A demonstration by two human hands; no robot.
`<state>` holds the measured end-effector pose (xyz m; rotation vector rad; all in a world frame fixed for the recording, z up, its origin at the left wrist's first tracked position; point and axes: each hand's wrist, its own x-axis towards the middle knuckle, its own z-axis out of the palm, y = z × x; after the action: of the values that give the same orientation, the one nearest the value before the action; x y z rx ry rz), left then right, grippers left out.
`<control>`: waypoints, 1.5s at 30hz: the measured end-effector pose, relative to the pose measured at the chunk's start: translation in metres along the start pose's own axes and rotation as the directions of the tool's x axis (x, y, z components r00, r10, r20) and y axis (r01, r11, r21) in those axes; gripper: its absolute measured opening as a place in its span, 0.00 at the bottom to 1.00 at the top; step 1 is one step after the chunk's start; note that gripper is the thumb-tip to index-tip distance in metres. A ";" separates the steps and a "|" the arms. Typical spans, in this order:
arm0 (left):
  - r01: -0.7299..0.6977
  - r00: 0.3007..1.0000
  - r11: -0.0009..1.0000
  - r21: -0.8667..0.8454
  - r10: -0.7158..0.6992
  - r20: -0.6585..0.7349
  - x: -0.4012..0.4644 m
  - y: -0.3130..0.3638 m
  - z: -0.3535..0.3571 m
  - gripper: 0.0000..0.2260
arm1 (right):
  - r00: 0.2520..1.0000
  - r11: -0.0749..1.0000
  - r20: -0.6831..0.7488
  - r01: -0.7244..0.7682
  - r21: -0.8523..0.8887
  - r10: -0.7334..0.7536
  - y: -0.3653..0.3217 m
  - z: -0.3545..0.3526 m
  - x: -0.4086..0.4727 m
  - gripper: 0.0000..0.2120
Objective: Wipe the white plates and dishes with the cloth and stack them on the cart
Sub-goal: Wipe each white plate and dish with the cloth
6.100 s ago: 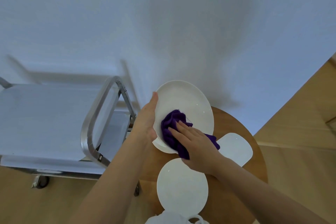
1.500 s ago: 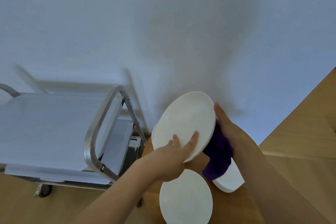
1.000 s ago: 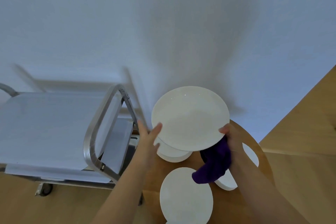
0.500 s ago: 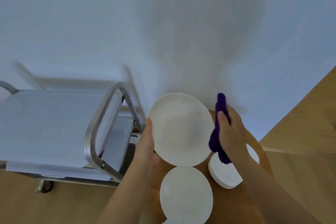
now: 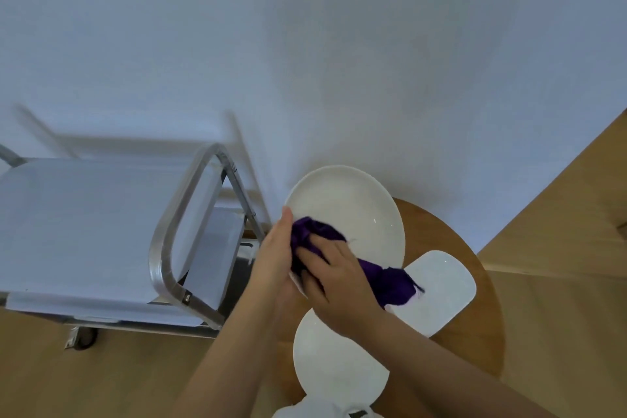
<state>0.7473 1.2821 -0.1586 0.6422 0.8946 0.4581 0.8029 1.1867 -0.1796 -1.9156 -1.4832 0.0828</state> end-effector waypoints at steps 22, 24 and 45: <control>0.270 0.913 0.923 0.275 -0.154 -0.378 0.031 -0.112 -0.111 0.24 | 0.869 0.868 0.059 -0.483 -0.115 0.491 0.110 0.004 -0.064 0.13; 0.330 0.897 0.895 0.299 -0.198 -0.395 0.028 -0.128 -0.117 0.26 | 0.834 0.836 0.065 -0.543 -0.078 0.548 0.113 0.010 -0.071 0.14; 0.500 0.815 0.724 0.475 -0.209 -0.540 0.053 -0.185 -0.137 0.17 | 0.705 0.722 0.202 -0.692 -0.016 0.680 0.129 0.036 -0.086 0.16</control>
<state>0.6820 1.2240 -0.3785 0.9286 1.6219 -0.0742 0.8636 1.1172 -0.3091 -2.3659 -0.7695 0.6686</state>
